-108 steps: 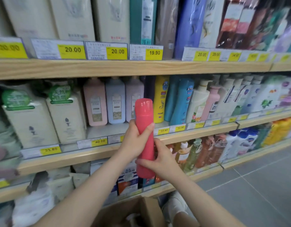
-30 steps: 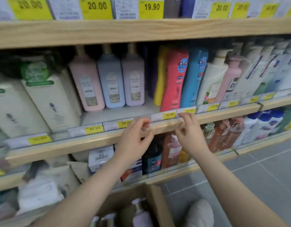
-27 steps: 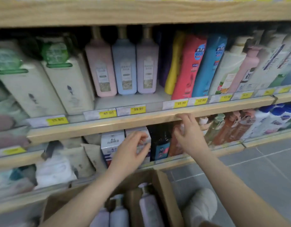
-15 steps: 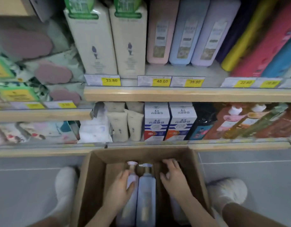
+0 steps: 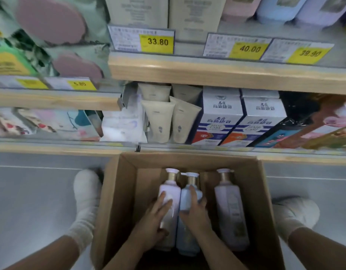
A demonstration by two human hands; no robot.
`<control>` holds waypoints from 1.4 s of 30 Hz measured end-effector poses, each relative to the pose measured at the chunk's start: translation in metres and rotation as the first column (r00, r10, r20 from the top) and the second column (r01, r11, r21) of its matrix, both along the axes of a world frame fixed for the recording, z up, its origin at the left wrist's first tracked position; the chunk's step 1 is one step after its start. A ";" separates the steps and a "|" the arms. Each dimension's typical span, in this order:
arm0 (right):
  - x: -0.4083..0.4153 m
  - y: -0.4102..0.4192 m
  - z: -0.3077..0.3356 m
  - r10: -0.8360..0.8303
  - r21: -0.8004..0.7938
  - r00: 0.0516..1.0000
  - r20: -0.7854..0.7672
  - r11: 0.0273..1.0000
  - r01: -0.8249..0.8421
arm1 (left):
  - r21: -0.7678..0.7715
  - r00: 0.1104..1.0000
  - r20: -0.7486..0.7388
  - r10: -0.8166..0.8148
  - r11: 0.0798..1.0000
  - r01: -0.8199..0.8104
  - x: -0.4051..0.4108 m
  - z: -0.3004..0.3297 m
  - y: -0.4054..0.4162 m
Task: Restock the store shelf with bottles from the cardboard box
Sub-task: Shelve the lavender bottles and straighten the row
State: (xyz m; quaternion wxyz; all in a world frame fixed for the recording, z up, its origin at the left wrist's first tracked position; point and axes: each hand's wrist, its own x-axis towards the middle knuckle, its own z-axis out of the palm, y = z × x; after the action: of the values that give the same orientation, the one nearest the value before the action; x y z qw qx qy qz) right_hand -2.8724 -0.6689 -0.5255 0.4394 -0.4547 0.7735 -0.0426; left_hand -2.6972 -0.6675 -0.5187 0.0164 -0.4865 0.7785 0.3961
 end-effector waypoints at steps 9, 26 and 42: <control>-0.011 -0.005 0.003 -0.108 -0.107 0.994 0.035 0.988 0.111 | -0.032 1.000 0.003 -0.014 0.999 0.014 -0.003 -0.009 0.002; -0.045 0.009 0.149 0.006 -0.546 0.984 0.179 0.832 0.094 | 0.404 0.841 -0.364 0.400 0.881 -0.245 -0.080 0.090 -0.010; -0.111 -0.025 0.335 0.214 -0.681 0.850 0.482 0.702 0.210 | 0.060 0.752 -0.637 0.169 0.984 -0.170 -0.107 0.276 -0.079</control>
State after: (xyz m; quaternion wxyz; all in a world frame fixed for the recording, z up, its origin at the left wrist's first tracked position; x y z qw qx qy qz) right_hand -2.9835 -0.6940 -0.1905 0.4235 -0.5593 0.5439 -0.4604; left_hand -2.8043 -0.7470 -0.2425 -0.2855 -0.3911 0.6905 0.5373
